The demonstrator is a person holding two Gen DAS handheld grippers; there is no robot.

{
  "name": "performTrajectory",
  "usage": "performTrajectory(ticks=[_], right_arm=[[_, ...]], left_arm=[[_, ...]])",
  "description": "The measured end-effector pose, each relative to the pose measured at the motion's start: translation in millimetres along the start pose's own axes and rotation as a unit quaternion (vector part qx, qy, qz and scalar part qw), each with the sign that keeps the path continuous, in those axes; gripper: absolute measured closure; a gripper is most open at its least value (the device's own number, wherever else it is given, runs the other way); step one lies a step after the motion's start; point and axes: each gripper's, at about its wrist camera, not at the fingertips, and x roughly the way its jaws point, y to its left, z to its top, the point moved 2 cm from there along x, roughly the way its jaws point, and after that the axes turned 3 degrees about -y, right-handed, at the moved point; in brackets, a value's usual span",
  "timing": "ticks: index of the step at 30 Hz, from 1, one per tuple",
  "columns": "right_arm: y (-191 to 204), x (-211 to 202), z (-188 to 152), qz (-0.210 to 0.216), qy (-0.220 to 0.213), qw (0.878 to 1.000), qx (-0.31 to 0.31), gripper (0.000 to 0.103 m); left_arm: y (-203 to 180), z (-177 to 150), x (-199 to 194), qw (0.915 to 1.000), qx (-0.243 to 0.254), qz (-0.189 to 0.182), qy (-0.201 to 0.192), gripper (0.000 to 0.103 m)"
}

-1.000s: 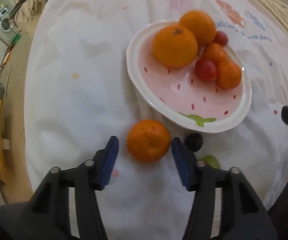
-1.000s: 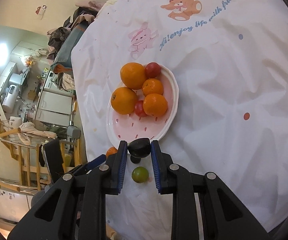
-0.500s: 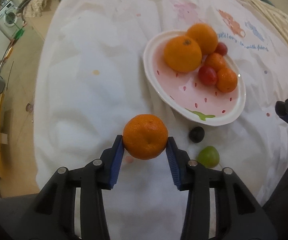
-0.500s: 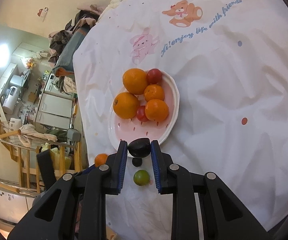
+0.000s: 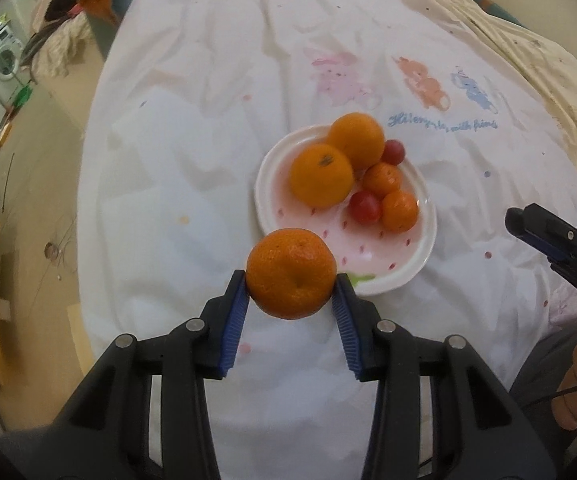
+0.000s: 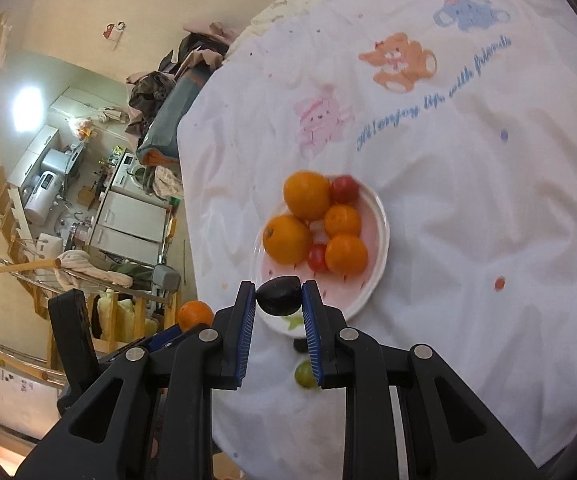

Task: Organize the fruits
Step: 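Lift the plum with the right tool while the left tool grasps the tangerine, then lower both held fruits onto the pink plate and open both tools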

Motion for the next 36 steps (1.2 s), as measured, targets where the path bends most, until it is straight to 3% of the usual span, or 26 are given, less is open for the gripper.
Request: performTrajectory(ticks=[7, 16, 25, 36], right_arm=[[-8.3, 14.7, 28.7, -0.013, 0.006, 1.000, 0.000, 0.078], [-22.0, 61.8, 52.5, -0.052, 0.050, 0.997, -0.020, 0.078], [-40.7, 104.0, 53.7, -0.081, 0.100, 0.992, -0.014, 0.077], [-50.9, 110.9, 50.7, -0.099, 0.108, 0.989, -0.004, 0.075]], left_arm=[[-8.4, 23.8, 27.6, 0.9994, -0.006, -0.012, 0.032, 0.064], [-13.3, 22.3, 78.3, 0.9967, 0.001, -0.011, 0.081, 0.064], [-9.6, 26.8, 96.3, 0.9955, -0.009, -0.020, 0.092, 0.063], [-10.2, 28.2, 99.2, 0.9961, -0.003, -0.011, 0.088, 0.060]])
